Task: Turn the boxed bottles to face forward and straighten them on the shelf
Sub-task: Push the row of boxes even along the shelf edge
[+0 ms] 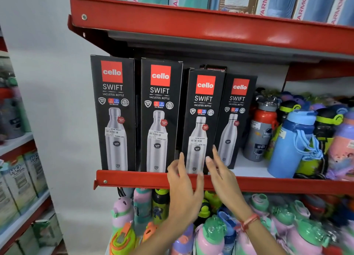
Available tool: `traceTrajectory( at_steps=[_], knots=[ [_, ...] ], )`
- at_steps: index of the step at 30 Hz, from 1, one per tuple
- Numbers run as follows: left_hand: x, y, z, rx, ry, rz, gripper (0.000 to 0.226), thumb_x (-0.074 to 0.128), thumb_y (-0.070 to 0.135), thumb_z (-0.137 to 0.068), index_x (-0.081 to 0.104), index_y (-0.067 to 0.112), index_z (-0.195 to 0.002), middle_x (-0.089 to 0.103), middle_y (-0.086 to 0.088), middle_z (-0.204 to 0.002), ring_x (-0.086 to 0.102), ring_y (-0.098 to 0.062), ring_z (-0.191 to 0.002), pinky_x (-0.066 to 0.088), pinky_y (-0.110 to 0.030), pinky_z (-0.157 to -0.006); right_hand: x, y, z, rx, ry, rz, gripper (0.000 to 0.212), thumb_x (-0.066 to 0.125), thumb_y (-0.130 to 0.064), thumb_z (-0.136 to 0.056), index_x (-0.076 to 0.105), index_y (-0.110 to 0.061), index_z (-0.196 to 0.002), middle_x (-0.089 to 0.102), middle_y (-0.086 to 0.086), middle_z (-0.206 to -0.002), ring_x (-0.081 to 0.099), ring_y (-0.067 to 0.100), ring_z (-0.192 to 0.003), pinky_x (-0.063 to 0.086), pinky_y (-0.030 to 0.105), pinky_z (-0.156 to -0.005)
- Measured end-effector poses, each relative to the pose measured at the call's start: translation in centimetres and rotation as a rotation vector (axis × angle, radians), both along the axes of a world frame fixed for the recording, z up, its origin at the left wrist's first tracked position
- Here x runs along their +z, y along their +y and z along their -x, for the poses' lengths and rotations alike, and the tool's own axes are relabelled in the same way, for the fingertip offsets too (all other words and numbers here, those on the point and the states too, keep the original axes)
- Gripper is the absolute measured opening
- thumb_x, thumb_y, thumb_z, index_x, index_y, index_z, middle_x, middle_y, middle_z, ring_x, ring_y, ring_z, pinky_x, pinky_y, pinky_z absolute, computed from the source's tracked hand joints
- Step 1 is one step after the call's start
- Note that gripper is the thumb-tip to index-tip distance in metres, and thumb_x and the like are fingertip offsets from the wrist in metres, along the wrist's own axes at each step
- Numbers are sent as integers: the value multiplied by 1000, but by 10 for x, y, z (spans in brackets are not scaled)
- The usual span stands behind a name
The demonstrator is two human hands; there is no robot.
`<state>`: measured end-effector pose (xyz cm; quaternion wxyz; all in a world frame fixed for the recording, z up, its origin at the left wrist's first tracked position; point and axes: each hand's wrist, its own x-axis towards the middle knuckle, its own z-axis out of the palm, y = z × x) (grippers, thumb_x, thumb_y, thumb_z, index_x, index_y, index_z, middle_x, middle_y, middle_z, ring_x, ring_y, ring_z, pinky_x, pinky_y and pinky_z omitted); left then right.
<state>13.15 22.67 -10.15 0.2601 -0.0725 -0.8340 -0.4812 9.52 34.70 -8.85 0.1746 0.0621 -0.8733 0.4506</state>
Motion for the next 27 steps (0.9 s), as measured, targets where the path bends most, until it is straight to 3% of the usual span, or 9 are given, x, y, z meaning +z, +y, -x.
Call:
traceTrajectory(
  at_steps=[2,5,9,11,16,20,23,27],
  knots=[
    [-2,13,-3,14,138,30,57,48,29,-96,25,19,-147,27,5,-135,29,-5,-127,14,-5,-105,1,10,2,-90,92,105,53,35,-53,-94,41,-32,-142,56,-3,-137,53,15,-121,36,24,-90],
    [2,41,5,-180,139,43,50,45,23,-96,31,22,-143,33,6,-139,31,-3,-131,22,-20,-115,2,31,13,-265,239,222,36,41,-32,-99,54,-21,-131,59,7,-132,54,21,-115,35,25,-89],
    [15,81,31,-304,-71,-11,63,35,23,-100,2,17,-153,1,-4,-163,1,-14,-150,4,-24,-119,8,55,36,-181,151,279,50,37,-38,-99,29,-26,-147,35,3,-152,35,21,-137,27,30,-106],
    [23,92,43,-284,-176,-100,65,32,27,-102,-7,14,-152,-3,-8,-163,0,-20,-150,4,-28,-118,9,61,45,-95,78,307,56,30,-45,-99,14,-32,-151,19,-5,-158,22,16,-143,18,26,-108],
    [32,94,64,-240,-368,-246,65,22,47,-101,-3,17,-153,18,-10,-162,21,-28,-147,18,-36,-117,12,67,52,4,32,317,56,21,-56,-93,5,-47,-146,7,-23,-154,12,9,-145,17,41,-118],
    [29,89,55,-258,-327,-200,65,17,54,-99,2,24,-154,21,-6,-162,21,-24,-148,17,-37,-118,11,73,36,-6,30,248,52,19,-63,-91,3,-60,-140,9,-32,-148,18,2,-138,21,43,-117],
    [22,83,43,-271,-314,-177,66,16,57,-97,4,25,-154,21,-1,-161,20,-22,-148,17,-37,-118,7,75,19,-39,38,176,48,17,-69,-88,1,-71,-133,11,-37,-143,23,-1,-131,22,39,-115],
    [15,72,30,-260,-273,-98,64,16,57,-97,9,27,-153,32,-1,-157,30,-20,-144,22,-34,-114,2,77,4,-22,80,171,49,19,-69,-88,2,-71,-133,8,-49,-133,18,-6,-133,17,28,-112]
  ],
)
